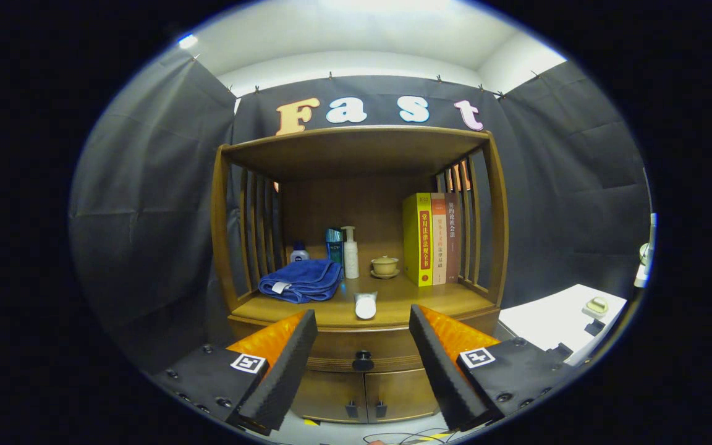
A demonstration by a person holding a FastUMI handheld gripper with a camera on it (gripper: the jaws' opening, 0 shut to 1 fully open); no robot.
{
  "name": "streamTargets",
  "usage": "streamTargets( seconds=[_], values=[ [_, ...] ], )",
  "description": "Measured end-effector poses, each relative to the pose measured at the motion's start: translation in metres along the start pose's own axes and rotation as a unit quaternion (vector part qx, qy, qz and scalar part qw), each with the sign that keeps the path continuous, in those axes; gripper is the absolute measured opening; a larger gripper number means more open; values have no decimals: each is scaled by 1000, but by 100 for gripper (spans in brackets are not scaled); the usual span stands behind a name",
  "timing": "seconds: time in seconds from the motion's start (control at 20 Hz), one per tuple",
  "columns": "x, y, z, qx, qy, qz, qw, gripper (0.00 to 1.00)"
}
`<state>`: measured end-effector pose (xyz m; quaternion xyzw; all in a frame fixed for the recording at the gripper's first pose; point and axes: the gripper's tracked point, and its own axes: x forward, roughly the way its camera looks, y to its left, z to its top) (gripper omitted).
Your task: Pull open the drawer, take out the items inside it, and place them on the countertop above the cabinet.
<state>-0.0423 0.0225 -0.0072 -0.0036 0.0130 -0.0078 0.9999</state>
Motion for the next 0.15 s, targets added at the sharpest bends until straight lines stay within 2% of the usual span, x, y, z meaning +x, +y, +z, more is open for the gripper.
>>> streamTargets(
  seconds=[0.15],
  values=[
    [-3,4,1,6,0,3,1000,98]
  ],
)
